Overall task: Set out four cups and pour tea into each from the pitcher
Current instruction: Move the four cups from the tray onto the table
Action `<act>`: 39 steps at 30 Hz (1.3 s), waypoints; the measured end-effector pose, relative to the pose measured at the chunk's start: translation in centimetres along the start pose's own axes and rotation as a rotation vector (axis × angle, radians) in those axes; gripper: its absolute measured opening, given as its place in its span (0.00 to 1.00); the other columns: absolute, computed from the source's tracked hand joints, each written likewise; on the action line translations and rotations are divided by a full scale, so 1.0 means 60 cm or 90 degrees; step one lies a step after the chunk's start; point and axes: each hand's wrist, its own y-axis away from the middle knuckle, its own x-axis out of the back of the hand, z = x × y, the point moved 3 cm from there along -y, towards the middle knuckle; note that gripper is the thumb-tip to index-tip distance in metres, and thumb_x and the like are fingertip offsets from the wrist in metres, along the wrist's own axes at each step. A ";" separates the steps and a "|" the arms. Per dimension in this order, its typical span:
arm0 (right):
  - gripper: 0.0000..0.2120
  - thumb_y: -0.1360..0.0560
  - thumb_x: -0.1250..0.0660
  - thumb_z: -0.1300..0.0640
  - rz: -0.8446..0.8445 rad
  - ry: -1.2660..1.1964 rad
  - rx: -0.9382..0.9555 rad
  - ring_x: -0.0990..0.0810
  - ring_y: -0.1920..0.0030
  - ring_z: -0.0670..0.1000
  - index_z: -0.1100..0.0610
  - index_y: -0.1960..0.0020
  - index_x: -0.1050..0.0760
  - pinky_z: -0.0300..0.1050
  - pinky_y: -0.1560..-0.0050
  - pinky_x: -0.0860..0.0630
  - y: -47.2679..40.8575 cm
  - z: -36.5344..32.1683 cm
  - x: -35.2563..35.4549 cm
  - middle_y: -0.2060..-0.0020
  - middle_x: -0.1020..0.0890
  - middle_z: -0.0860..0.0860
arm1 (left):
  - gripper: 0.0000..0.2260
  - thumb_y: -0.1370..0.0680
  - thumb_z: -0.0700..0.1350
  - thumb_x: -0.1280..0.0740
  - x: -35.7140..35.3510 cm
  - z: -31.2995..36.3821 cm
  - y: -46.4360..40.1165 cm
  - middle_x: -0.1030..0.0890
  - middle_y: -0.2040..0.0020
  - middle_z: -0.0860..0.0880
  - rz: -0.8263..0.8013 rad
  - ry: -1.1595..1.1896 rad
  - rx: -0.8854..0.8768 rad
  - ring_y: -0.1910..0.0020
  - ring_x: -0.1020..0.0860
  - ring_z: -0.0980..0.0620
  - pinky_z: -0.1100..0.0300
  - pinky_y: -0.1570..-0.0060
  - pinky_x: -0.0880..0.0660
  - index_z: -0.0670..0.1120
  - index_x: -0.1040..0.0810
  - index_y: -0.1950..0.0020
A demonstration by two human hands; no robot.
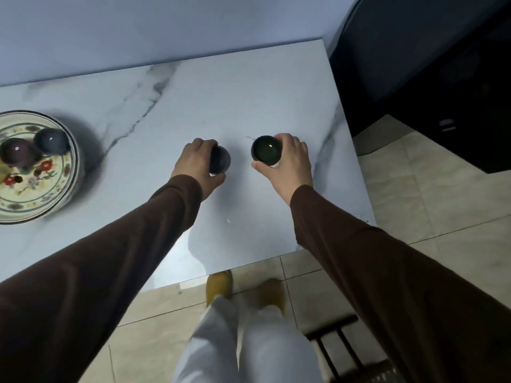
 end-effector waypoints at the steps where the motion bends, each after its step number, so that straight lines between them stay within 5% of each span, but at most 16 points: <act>1: 0.30 0.33 0.24 0.44 0.001 -0.001 0.000 0.30 0.40 0.53 0.55 0.38 0.29 0.48 0.44 0.27 -0.010 0.011 0.007 0.42 0.24 0.51 | 0.30 0.31 0.47 0.27 -0.008 0.011 -0.008 0.28 0.37 0.44 -0.003 -0.001 0.002 0.37 0.31 0.42 0.50 0.41 0.30 0.45 0.33 0.32; 16: 0.32 0.35 0.23 0.45 -0.099 0.006 0.062 0.30 0.39 0.55 0.55 0.37 0.29 0.45 0.44 0.32 -0.184 0.165 -0.013 0.41 0.24 0.53 | 0.30 0.33 0.47 0.26 -0.114 0.066 -0.161 0.29 0.38 0.45 -0.020 -0.067 0.067 0.39 0.29 0.43 0.50 0.43 0.28 0.48 0.31 0.33; 29: 0.31 0.33 0.24 0.46 -0.094 0.034 0.094 0.30 0.39 0.56 0.56 0.36 0.31 0.48 0.39 0.30 -0.237 0.165 -0.076 0.40 0.25 0.53 | 0.32 0.32 0.46 0.28 -0.135 0.026 -0.202 0.28 0.36 0.45 -0.034 -0.141 0.038 0.38 0.32 0.42 0.50 0.41 0.30 0.48 0.34 0.29; 36: 0.40 0.33 0.23 0.45 -0.110 0.081 0.088 0.32 0.35 0.56 0.56 0.28 0.36 0.46 0.35 0.33 -0.226 0.155 -0.064 0.34 0.29 0.54 | 0.37 0.32 0.45 0.27 -0.128 0.030 -0.186 0.31 0.32 0.44 -0.029 -0.132 0.040 0.35 0.34 0.41 0.48 0.39 0.30 0.47 0.40 0.26; 39: 0.33 0.30 0.26 0.46 -0.063 0.149 0.161 0.32 0.37 0.56 0.55 0.30 0.33 0.47 0.37 0.30 -0.201 0.130 -0.036 0.35 0.29 0.52 | 0.37 0.32 0.45 0.26 -0.104 0.025 -0.158 0.32 0.31 0.44 -0.003 -0.143 0.034 0.34 0.35 0.40 0.47 0.37 0.32 0.46 0.39 0.26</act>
